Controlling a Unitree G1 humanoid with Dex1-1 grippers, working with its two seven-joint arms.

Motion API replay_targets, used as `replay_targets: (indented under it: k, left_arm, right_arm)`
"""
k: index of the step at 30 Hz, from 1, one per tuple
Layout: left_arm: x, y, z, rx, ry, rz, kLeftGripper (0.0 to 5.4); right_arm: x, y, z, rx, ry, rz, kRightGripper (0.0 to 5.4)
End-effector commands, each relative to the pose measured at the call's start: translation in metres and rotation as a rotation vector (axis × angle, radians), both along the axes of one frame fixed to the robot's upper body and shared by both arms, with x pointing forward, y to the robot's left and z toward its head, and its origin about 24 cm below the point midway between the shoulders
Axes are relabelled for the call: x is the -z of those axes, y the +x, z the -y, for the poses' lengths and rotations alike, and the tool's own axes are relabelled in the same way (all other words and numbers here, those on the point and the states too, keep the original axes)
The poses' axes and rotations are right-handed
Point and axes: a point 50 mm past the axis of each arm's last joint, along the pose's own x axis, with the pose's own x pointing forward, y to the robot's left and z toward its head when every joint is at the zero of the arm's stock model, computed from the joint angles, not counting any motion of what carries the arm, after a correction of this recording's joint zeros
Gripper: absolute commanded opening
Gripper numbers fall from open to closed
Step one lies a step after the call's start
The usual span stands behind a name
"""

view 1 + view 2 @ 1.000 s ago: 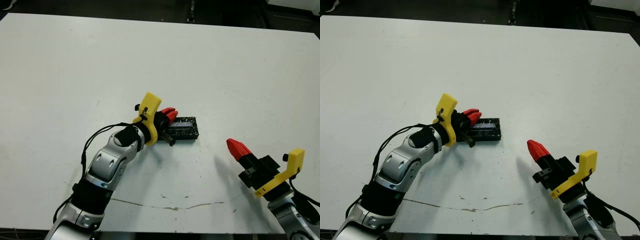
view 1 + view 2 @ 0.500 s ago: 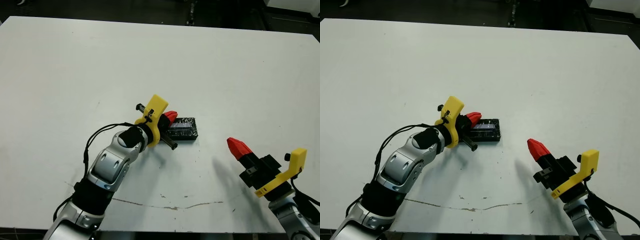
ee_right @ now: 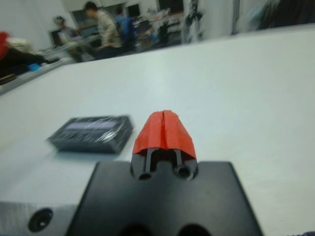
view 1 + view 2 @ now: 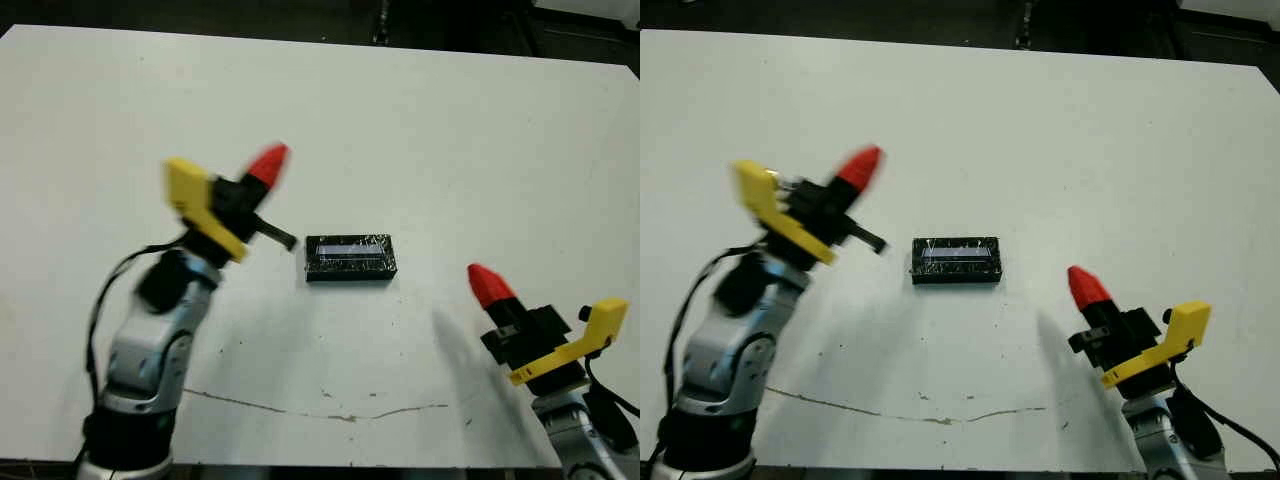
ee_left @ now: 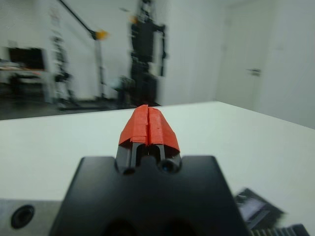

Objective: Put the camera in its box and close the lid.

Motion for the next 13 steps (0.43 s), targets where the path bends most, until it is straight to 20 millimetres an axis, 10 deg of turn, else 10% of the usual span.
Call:
replay_targets:
  k: [1,13]
  left_arm:
    - [0.018,-0.007,-0.022,-0.106,-0.01,-0.019,0.0]
    - [0.072,-0.04,-0.03,-0.286,-0.108,-0.177,0.0]
  right_arm:
    - [-0.005,0.0,0.002,0.075,-0.027,0.052,0.0]
    - [-0.01,0.009,0.003,0.137,-0.028,0.085,0.0]
